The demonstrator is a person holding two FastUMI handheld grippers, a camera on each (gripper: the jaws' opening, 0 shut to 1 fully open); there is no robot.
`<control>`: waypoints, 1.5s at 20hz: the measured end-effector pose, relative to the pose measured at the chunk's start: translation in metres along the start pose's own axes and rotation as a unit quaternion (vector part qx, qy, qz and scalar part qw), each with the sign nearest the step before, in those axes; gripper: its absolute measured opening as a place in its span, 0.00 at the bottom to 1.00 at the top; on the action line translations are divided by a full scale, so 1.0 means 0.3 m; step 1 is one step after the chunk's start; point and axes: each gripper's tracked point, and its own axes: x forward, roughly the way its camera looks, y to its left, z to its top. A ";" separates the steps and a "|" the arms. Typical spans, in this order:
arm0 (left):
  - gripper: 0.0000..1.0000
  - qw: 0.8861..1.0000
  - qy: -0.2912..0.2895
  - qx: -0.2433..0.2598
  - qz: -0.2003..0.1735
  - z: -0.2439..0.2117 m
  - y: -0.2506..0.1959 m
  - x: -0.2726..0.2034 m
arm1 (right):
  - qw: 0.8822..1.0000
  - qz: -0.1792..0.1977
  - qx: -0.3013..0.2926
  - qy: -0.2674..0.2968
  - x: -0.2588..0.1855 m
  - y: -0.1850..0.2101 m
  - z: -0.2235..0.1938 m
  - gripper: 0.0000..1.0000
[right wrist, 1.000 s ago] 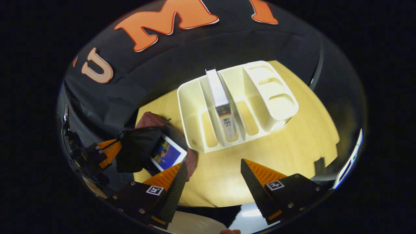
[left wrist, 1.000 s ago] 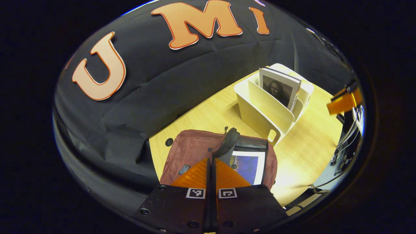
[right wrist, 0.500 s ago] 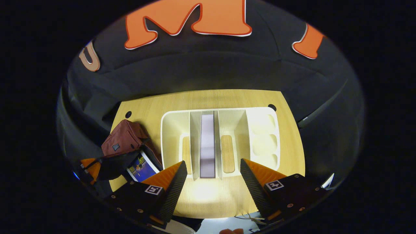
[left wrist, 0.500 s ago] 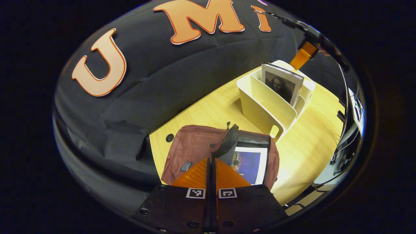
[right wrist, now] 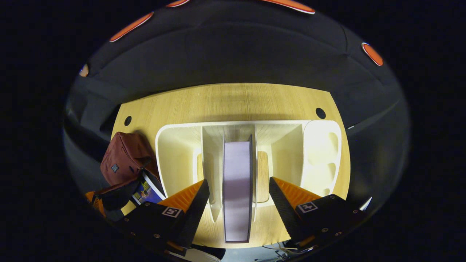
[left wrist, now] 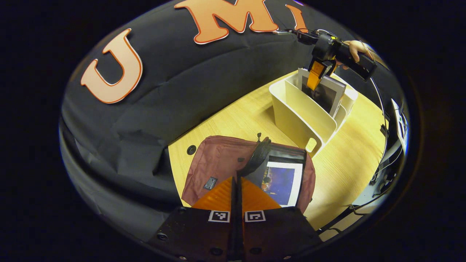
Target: Open the schoolbag, grab two books from the bookshelf and put them into the schoolbag.
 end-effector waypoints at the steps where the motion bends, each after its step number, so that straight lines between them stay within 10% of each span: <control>1: 0.01 1.000 0.001 0.000 0.000 0.001 0.000 0.003 | 1.000 -0.002 0.001 0.004 0.010 -0.002 -0.001 0.99; 6: 0.01 1.000 0.006 -0.003 -0.005 -0.006 -0.006 0.018 | 1.000 0.002 -0.004 0.029 0.063 0.007 -0.036 0.70; 8: 0.01 1.000 0.009 -0.002 -0.003 -0.009 0.002 0.021 | 1.000 0.006 -0.002 0.029 0.063 0.016 -0.037 0.41; 22: 0.01 1.000 -0.002 0.004 -0.009 -0.002 0.002 0.033 | 0.998 -0.016 -0.019 -0.055 -0.353 0.029 0.097 0.39; 30: 0.01 1.000 0.000 0.002 -0.010 -0.005 0.008 0.044 | 0.988 0.049 0.012 -0.144 -0.713 0.062 -0.044 0.38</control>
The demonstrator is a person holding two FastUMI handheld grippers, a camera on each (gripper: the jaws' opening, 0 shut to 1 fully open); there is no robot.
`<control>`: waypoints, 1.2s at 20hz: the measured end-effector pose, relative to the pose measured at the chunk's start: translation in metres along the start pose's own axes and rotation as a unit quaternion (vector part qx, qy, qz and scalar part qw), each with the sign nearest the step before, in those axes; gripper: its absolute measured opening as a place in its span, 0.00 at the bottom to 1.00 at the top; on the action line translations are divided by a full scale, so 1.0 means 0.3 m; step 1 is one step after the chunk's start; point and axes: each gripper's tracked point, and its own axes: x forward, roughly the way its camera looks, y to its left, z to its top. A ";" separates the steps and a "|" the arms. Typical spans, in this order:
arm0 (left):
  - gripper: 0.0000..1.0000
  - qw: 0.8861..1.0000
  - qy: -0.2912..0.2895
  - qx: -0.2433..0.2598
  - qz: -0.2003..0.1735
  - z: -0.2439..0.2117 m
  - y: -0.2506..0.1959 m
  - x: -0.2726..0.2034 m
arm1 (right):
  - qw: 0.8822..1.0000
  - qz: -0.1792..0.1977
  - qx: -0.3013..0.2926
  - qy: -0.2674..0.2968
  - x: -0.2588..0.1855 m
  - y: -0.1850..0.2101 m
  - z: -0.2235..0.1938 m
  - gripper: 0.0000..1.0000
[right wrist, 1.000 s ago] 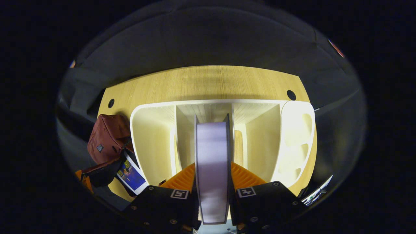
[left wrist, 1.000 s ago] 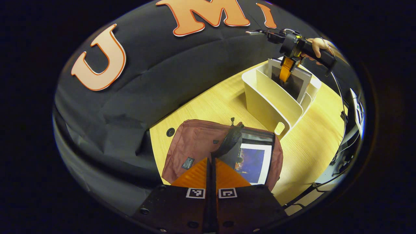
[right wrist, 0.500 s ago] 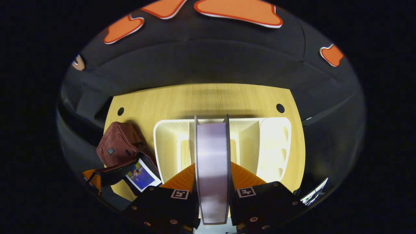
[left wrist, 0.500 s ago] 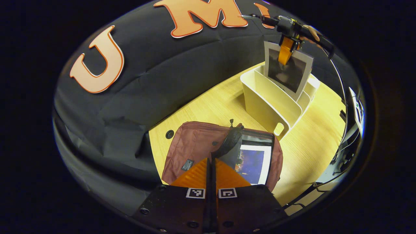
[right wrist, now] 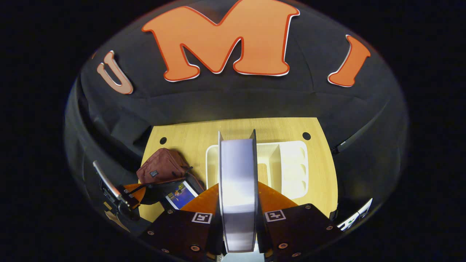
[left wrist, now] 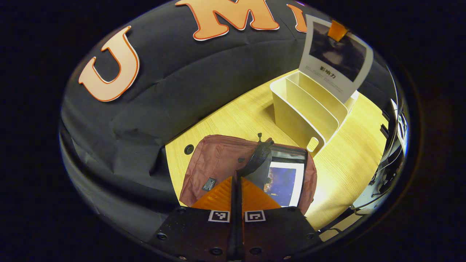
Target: Open the schoolbag, grab two books from the bookshelf and put them into the schoolbag.
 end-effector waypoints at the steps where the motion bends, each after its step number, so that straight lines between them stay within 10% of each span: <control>1: 0.01 1.000 0.000 0.000 0.002 -0.001 0.001 0.002 | 1.000 0.018 0.016 -0.009 -0.035 0.022 -0.026 0.38; 8: 0.01 1.000 -0.003 -0.005 -0.003 0.006 -0.023 -0.018 | 0.978 0.143 0.151 -0.012 -0.047 0.140 -0.375 0.37; 17: 0.01 1.000 -0.009 0.015 -0.002 0.044 -0.069 -0.080 | 0.900 0.263 0.348 0.005 0.251 0.354 -0.610 0.37; 24: 0.01 1.000 -0.018 0.020 -0.011 0.086 -0.103 -0.140 | 0.861 0.296 0.413 -0.021 0.461 0.498 -0.616 0.37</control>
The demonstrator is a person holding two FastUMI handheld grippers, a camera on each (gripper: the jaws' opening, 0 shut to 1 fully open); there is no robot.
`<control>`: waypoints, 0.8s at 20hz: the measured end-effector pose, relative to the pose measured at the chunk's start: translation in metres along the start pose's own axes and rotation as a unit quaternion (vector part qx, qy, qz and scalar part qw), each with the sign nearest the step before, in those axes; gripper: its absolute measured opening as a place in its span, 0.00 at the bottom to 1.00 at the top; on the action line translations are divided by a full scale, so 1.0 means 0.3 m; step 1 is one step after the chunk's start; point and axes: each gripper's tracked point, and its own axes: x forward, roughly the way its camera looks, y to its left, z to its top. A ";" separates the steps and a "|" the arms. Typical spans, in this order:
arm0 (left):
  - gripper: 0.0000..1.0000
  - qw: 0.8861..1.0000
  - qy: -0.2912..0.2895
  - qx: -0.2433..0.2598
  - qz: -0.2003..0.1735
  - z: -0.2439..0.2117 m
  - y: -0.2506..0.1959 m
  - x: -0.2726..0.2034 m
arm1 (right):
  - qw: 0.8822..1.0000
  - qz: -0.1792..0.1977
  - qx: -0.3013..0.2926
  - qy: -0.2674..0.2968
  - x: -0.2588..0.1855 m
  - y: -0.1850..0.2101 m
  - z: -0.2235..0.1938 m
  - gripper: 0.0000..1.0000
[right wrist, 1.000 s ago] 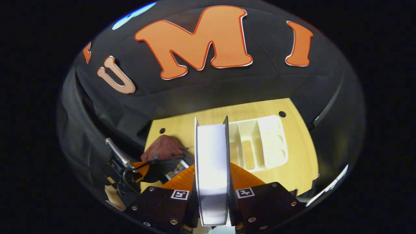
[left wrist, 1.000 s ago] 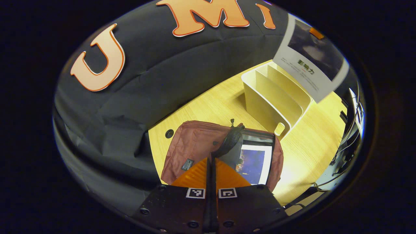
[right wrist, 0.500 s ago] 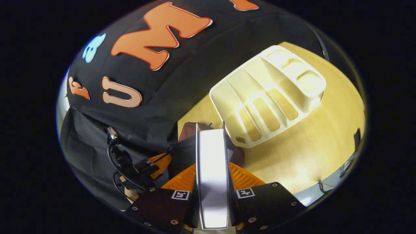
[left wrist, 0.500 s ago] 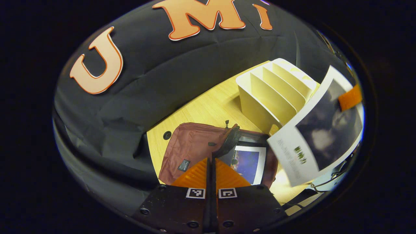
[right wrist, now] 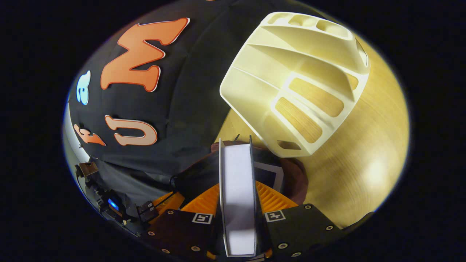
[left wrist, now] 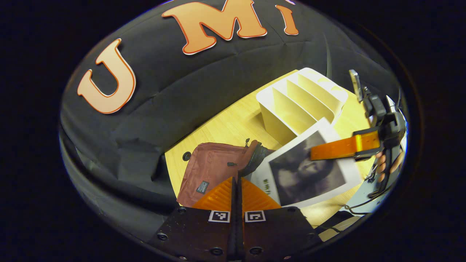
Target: Open the schoolbag, grab two books from the bookshelf and put them into the schoolbag.
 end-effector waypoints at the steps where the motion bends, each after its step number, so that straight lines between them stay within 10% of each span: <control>1: 0.01 1.000 -0.001 0.003 0.000 0.002 -0.003 -0.002 | 1.000 0.001 0.002 -0.006 0.040 -0.007 -0.011 0.37; 16: 0.01 1.000 -0.019 0.020 -0.008 0.033 -0.032 -0.054 | 0.999 -0.031 -0.014 -0.039 0.325 0.044 -0.148 0.39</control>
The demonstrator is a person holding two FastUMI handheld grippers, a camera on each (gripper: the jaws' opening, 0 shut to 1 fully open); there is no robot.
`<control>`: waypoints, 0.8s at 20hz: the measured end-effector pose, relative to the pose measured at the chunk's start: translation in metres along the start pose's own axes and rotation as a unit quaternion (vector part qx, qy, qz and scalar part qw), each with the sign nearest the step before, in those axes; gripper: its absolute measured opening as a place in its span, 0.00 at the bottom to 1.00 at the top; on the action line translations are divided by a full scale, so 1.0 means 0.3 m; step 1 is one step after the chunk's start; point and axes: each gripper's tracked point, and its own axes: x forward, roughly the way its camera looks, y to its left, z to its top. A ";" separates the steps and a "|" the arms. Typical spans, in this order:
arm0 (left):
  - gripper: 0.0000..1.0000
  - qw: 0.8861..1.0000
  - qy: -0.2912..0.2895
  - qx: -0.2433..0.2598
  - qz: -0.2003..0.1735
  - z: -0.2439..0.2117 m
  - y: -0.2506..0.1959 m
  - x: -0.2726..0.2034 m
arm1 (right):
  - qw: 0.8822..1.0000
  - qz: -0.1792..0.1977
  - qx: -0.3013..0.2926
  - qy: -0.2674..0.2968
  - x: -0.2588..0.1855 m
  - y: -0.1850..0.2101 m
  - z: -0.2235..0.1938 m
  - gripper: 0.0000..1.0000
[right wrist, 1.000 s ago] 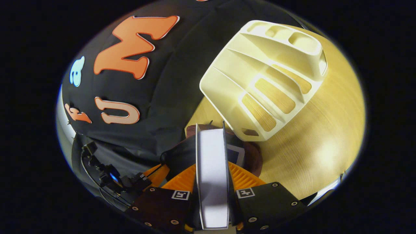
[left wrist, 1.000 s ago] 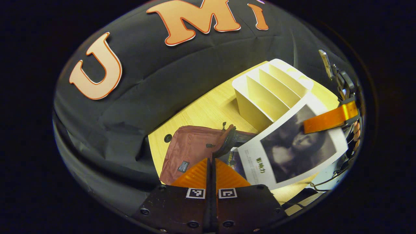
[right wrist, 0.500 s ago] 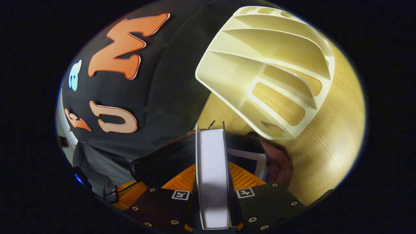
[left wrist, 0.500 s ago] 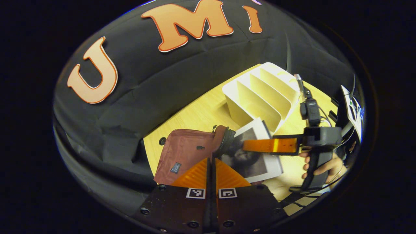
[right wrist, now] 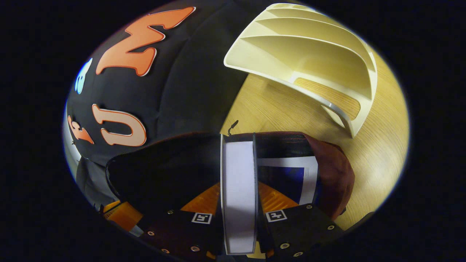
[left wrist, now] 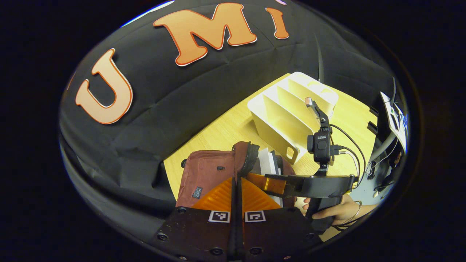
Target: Open the schoolbag, grab two books from the bookshelf and put them into the schoolbag.
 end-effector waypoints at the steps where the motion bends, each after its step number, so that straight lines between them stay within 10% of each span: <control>1: 0.01 1.000 0.000 -0.001 0.001 -0.002 0.003 0.004 | 1.000 -0.001 -0.006 0.013 -0.001 -0.008 -0.010 0.39; 5: 0.01 1.000 0.000 0.000 0.000 -0.021 0.003 0.013 | 0.998 -0.039 -0.031 0.034 -0.024 -0.079 -0.021 0.48; 7: 0.01 1.000 0.001 -0.003 -0.004 -0.037 0.000 0.022 | 0.995 -0.076 -0.055 0.039 -0.041 -0.144 -0.024 0.79; 10: 0.01 1.000 -0.001 -0.002 -0.007 -0.046 -0.013 0.022 | 0.991 -0.104 -0.072 0.047 -0.080 -0.211 -0.007 0.96; 16: 0.01 1.000 0.002 -0.012 -0.005 -0.089 -0.041 0.025 | 0.985 -0.128 -0.113 0.033 -0.253 -0.299 0.124 0.98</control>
